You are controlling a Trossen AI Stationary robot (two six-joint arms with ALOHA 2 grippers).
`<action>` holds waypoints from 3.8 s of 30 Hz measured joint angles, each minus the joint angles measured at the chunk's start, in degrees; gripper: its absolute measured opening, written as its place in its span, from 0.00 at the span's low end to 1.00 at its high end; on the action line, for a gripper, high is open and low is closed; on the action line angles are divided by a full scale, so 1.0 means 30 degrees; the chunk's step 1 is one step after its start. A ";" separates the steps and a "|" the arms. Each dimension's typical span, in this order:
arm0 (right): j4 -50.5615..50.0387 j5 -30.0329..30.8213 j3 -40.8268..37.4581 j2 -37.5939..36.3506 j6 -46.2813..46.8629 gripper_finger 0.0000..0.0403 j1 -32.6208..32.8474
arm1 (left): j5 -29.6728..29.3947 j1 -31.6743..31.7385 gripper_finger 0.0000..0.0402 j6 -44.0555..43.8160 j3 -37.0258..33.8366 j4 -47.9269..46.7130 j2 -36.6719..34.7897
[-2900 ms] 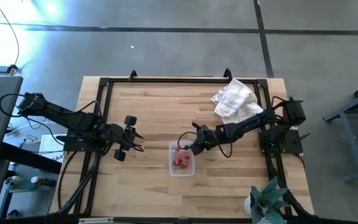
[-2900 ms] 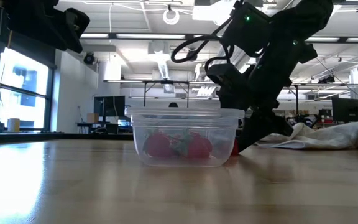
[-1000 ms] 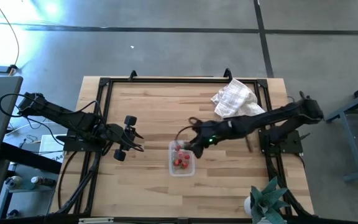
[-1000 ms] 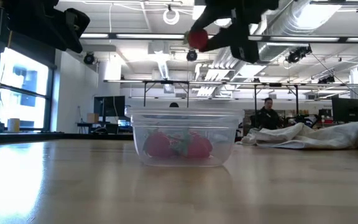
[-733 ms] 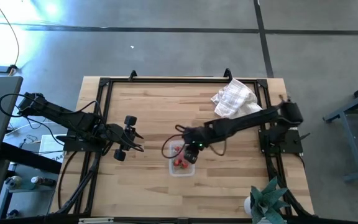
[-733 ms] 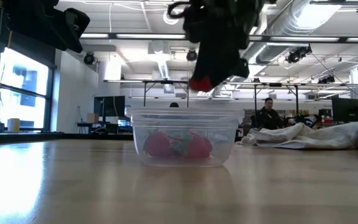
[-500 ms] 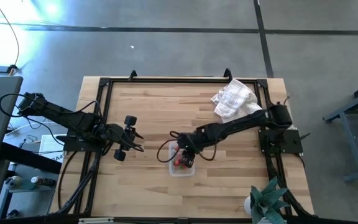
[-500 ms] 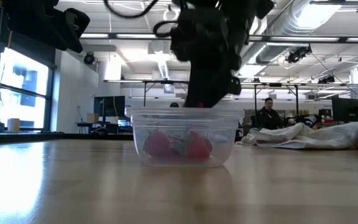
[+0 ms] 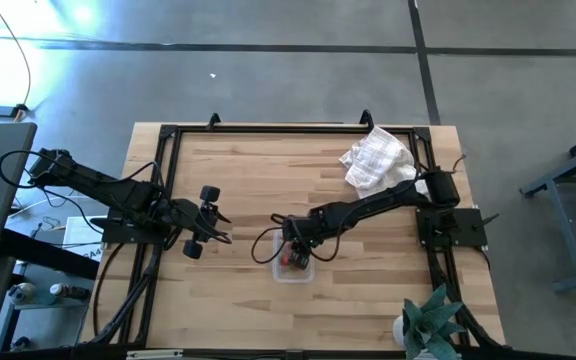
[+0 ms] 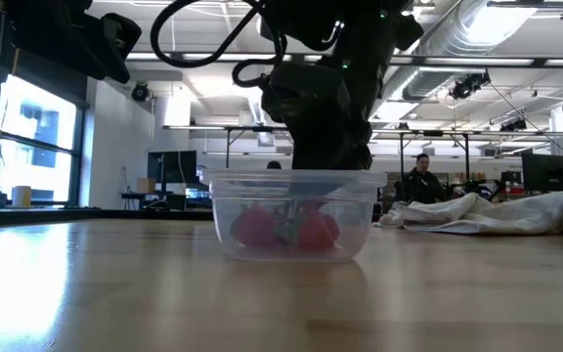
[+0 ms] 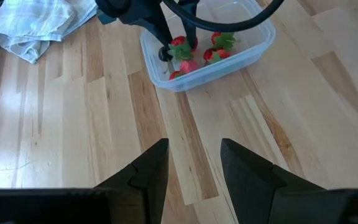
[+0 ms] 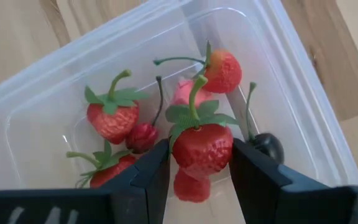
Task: Pick and placing Produce into tupperware
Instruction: Put the red strawberry into the transparent container, then return to Home Position
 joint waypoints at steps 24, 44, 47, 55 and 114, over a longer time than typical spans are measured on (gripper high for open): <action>-0.1539 0.0871 -0.0007 0.0000 -0.1485 0.35 -0.0022 | 0.0000 0.0000 0.34 -0.0007 0.0000 0.0000 0.0000; -0.1661 0.0679 -0.0010 -0.0007 -0.1473 0.47 -0.0029 | 0.0007 0.0000 0.34 -0.0007 0.0000 0.0000 -0.0006; -0.1882 0.0692 0.0431 -0.0007 -0.1473 0.47 -0.0029 | 0.0000 0.0000 0.34 -0.0007 0.0000 0.0000 -0.0007; -0.4661 0.1080 0.3391 -0.0007 -0.1788 0.47 -0.0029 | 0.0003 0.0000 0.34 -0.0003 0.0000 0.0000 -0.0004; -0.2509 1.0523 -0.7416 -2.2811 -0.0013 0.47 0.3851 | -0.0763 0.0000 0.34 0.6945 0.0000 0.0015 -0.0002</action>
